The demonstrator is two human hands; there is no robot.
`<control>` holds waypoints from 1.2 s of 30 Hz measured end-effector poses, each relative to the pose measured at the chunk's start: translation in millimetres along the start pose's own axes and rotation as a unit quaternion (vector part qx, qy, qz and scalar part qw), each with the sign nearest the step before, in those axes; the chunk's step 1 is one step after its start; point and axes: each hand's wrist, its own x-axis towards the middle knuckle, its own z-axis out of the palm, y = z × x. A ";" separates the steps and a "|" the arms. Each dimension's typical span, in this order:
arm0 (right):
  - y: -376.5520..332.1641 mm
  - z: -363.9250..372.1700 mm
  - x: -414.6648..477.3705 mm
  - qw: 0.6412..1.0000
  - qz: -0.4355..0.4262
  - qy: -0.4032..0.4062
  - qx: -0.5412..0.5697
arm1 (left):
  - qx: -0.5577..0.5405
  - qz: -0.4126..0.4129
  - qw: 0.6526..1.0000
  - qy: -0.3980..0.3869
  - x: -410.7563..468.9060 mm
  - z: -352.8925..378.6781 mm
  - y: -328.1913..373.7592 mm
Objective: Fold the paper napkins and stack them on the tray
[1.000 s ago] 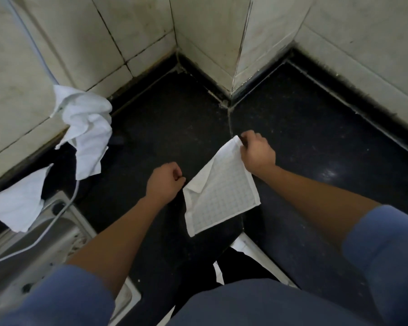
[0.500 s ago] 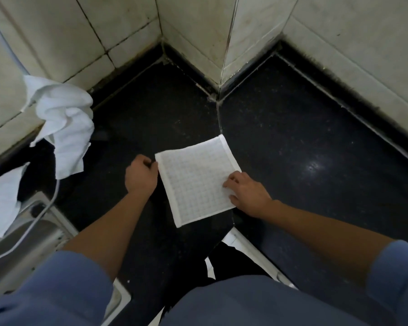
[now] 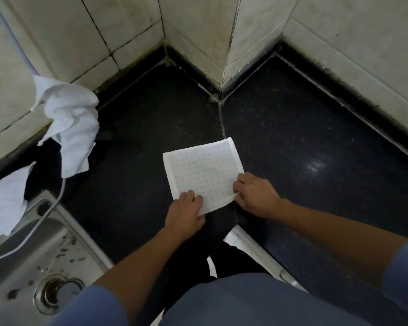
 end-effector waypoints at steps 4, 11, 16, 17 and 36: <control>5.0 2.5 -9.6 0.999 -0.009 -0.041 -0.031 | 0.041 0.016 0.999 0.012 -8.5 -1.7 -11.1; 14.3 -6.4 -18.2 0.975 0.082 -0.189 0.085 | -0.107 -0.017 0.980 -0.164 -14.7 -22.9 -32.4; 34.8 -37.1 14.7 0.971 0.149 -0.086 0.167 | -0.195 -0.073 0.977 -0.051 12.0 -67.7 -53.6; 37.3 -41.3 24.6 0.969 0.165 -0.060 0.175 | -0.202 -0.093 0.975 -0.017 19.4 -74.1 -58.3; 15.6 -19.3 63.1 0.992 0.108 0.002 0.058 | -0.085 -0.134 0.981 0.110 38.1 -47.0 -46.4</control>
